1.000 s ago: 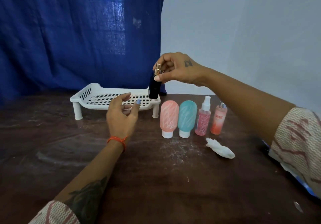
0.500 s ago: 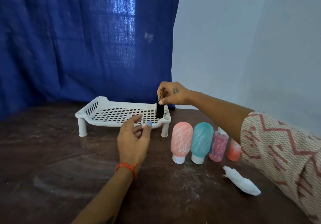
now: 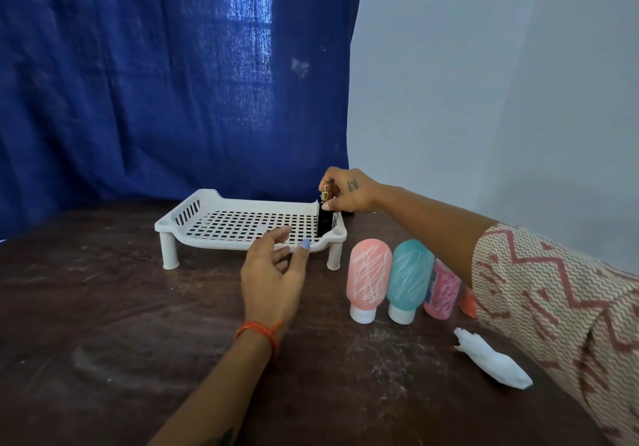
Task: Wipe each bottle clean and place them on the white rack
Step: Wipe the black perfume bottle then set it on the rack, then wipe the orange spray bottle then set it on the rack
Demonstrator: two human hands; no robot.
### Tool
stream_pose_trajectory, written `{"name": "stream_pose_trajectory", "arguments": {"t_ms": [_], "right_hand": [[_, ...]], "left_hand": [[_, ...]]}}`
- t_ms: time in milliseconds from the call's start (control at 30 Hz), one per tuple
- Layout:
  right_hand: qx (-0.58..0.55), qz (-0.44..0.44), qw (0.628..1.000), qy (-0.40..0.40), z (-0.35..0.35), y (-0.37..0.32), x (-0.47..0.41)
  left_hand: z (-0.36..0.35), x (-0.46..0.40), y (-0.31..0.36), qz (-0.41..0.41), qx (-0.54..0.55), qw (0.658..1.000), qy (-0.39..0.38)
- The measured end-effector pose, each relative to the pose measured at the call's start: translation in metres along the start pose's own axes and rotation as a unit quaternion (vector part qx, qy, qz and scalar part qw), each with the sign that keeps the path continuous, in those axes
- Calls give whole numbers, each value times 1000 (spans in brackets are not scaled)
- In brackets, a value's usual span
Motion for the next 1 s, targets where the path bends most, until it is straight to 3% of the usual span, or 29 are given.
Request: {"name": "stream_pose_trajectory", "arguments": {"t_ms": [200, 433, 733, 1000], "right_hand": [[-10, -20, 1000, -5, 2, 2, 4], [-110, -45, 992, 36, 37, 3, 33], [-85, -62, 992, 73, 99, 27, 118], [-94, -106, 985, 95, 124, 69, 207]], "left_hand": [[-1, 0, 3, -9, -1, 1000, -3], [-3, 4, 14, -43, 18, 999, -15], [-16, 33, 60, -229, -34, 969, -83], [-31, 67, 71, -327, -113, 924, -165]]}}
Point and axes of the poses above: each hand's wrist, its own x-axis away from the middle knuckle, its own z-axis out of the back of the hand, y = z × x, the point moved 4 cm from there along -x, towards the middle knuckle, and after that the axes turned 1 degree about y, right-handed, at the moved point
